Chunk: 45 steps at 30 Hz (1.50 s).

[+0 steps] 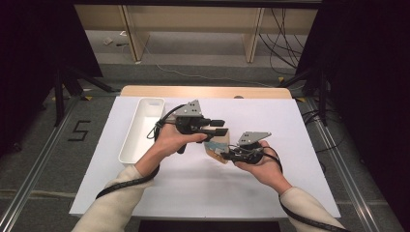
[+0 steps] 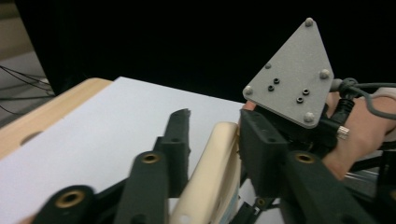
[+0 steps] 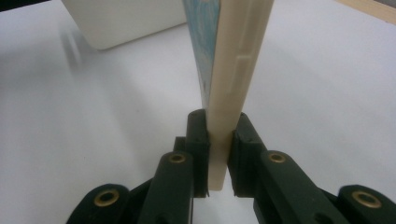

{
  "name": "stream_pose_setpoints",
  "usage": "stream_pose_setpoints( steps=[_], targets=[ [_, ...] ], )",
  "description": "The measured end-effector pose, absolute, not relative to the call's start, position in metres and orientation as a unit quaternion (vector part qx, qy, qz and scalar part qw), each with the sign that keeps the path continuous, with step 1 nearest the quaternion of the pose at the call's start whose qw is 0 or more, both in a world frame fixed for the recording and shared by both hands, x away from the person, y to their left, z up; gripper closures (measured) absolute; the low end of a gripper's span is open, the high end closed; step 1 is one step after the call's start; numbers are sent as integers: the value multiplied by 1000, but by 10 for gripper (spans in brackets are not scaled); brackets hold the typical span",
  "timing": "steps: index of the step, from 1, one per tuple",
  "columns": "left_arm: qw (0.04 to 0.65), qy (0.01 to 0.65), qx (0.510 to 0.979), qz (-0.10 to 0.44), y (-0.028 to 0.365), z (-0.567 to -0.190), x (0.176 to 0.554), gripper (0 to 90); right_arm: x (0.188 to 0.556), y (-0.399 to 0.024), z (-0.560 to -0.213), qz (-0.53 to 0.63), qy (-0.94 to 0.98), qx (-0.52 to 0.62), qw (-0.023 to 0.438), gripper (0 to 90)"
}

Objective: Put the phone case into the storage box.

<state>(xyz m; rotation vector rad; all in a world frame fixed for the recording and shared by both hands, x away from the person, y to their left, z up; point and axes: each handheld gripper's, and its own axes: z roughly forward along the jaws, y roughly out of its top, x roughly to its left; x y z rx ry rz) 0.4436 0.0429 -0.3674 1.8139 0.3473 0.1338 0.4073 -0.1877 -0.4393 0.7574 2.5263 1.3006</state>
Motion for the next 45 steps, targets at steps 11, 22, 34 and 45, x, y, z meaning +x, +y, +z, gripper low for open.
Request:
stream_pose_setpoints(
  steps=[11,22,34,45],
  targets=[
    [577,214,778,125,48,-359,440,159,410,-192,-436,443,834,307,118,808],
    [573,271,752,181,54,-376,430,0,412,-190,-436,443,823,332,130,808],
    [572,275,749,190,39,-384,430,0,412,-185,-437,441,821,337,131,807],
    [575,277,743,201,25,-385,433,0,412,-184,-438,443,819,340,131,807]
  ],
)
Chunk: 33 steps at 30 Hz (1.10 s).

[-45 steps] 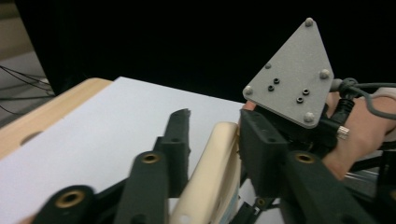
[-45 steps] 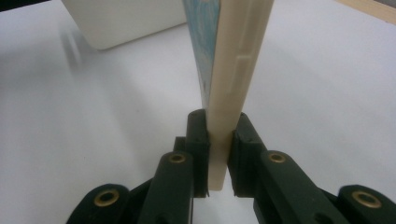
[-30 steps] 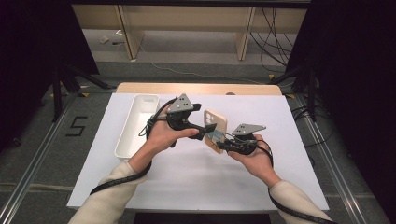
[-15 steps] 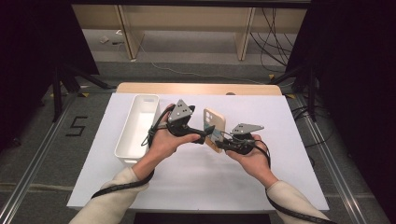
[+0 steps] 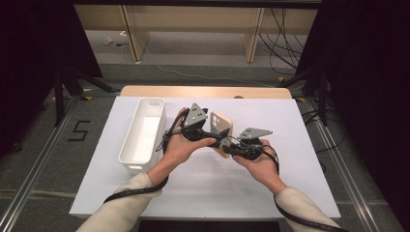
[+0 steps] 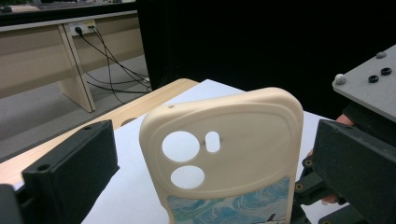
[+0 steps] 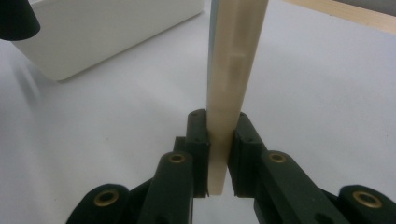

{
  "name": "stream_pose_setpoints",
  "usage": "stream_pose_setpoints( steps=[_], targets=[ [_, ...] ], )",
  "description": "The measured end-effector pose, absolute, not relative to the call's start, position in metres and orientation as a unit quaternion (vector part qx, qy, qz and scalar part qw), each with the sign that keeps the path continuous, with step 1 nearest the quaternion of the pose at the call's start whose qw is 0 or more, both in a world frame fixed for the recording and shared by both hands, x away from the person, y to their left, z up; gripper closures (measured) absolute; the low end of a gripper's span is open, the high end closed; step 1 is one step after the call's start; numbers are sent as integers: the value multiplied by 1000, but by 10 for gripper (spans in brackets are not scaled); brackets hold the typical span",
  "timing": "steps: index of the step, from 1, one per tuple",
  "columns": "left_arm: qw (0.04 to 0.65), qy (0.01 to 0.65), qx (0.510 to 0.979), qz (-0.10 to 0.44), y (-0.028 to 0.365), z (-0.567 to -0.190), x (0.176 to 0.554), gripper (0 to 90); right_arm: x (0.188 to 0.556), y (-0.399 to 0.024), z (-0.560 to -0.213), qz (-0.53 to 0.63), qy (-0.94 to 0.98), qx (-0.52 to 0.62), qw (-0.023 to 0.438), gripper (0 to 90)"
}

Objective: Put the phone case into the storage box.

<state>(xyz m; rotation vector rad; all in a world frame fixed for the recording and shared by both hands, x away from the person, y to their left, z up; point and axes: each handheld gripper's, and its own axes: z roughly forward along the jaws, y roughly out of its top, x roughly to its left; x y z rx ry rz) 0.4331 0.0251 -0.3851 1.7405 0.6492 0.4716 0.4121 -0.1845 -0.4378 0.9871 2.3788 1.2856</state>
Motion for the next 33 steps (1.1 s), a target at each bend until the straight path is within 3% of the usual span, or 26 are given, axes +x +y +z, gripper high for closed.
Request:
stream_pose_setpoints(
  steps=[33],
  targets=[
    [579,291,734,206,11,-390,438,0,412,-182,-438,445,818,339,133,807]
  ],
)
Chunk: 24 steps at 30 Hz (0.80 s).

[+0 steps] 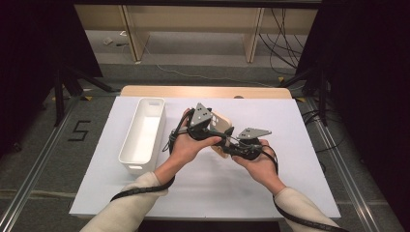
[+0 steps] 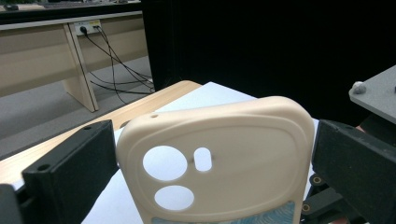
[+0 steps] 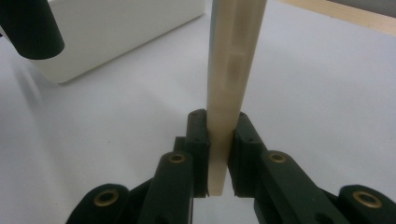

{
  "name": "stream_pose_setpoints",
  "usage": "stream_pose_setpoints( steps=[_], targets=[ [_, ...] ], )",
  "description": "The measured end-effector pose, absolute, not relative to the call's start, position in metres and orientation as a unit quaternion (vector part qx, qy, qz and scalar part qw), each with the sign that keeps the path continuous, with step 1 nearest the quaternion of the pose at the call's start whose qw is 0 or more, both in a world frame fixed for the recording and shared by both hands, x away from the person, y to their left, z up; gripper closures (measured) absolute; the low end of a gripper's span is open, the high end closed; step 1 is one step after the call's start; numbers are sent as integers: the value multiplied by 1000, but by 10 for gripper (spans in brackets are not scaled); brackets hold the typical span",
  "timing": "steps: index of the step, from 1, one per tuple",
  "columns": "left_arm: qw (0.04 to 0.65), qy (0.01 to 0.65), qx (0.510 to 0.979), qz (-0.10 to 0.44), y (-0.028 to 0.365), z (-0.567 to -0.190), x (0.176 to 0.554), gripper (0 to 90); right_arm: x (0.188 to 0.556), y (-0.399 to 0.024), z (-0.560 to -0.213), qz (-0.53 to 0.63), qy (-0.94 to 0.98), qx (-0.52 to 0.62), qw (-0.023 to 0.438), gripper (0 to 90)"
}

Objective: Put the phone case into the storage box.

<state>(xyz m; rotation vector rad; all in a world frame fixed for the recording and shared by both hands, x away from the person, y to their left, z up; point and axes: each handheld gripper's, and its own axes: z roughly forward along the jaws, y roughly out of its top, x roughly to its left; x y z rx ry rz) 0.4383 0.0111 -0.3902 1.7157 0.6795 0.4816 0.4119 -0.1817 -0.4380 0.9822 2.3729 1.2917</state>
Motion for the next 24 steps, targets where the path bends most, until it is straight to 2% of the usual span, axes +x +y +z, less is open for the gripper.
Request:
stream_pose_setpoints(
  steps=[10,18,24],
  targets=[
    [577,292,734,206,10,-392,440,0,411,-181,-438,447,818,336,133,807],
    [582,296,729,205,11,-392,439,69,411,-181,-438,452,816,335,136,805],
    [584,295,728,204,11,-391,439,81,411,-181,-439,454,814,335,138,804]
  ],
)
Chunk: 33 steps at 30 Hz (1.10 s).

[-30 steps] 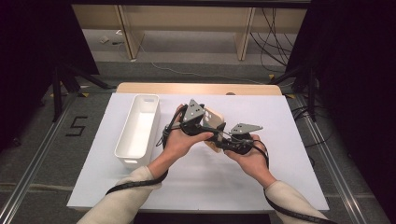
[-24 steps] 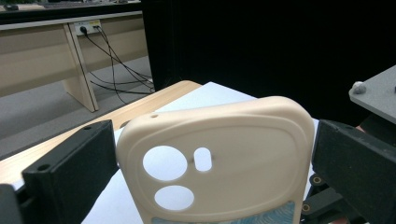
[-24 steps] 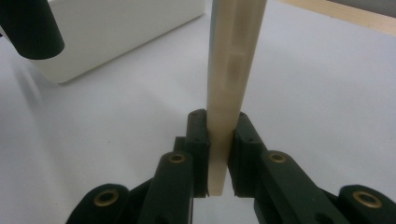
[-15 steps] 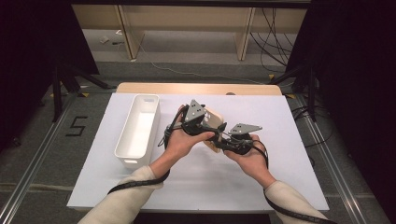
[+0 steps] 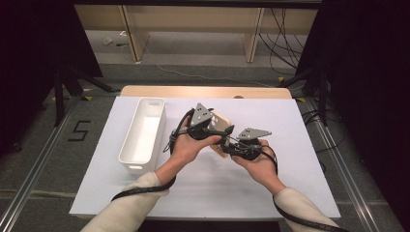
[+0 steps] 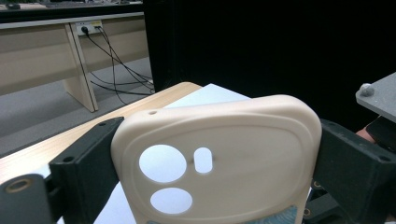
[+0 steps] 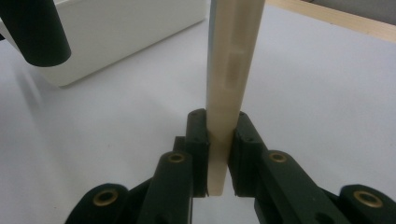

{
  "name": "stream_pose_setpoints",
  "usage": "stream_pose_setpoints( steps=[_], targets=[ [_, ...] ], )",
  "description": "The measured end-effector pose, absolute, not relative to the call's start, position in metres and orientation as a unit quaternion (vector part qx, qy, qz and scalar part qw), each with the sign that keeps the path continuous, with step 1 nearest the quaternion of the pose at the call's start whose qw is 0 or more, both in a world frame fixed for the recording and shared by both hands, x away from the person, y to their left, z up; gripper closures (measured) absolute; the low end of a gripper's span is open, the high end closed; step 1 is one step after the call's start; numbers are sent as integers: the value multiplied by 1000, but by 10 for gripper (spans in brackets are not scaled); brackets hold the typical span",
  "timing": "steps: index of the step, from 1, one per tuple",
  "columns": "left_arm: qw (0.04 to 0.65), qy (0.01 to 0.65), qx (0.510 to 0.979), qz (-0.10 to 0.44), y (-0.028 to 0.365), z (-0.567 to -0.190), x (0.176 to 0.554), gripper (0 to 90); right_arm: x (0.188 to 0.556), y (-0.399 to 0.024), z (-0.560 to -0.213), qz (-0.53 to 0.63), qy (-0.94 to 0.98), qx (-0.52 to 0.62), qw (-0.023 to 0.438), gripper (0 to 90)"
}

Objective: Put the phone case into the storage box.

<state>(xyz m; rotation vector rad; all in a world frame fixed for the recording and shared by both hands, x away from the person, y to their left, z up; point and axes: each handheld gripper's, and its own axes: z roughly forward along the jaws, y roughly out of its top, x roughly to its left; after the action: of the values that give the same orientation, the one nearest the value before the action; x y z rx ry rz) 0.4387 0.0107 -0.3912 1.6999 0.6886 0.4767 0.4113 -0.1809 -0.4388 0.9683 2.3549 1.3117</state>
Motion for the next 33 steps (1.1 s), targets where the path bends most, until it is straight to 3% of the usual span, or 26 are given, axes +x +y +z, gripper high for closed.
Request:
stream_pose_setpoints(
  steps=[10,16,20,27,30,33],
  targets=[
    [586,292,726,210,11,-388,437,92,411,-181,-438,460,810,333,145,787],
    [587,291,724,213,13,-385,437,96,412,-182,-437,467,804,338,148,717],
    [587,292,723,219,15,-383,438,97,412,-182,-437,473,799,342,145,596],
    [587,296,719,227,20,-380,439,97,412,-181,-438,487,790,344,142,225],
    [587,296,717,229,23,-378,440,97,411,-182,-440,490,791,334,146,159],
    [588,297,716,232,25,-376,440,97,411,-184,-439,494,789,333,148,156]
  ],
)
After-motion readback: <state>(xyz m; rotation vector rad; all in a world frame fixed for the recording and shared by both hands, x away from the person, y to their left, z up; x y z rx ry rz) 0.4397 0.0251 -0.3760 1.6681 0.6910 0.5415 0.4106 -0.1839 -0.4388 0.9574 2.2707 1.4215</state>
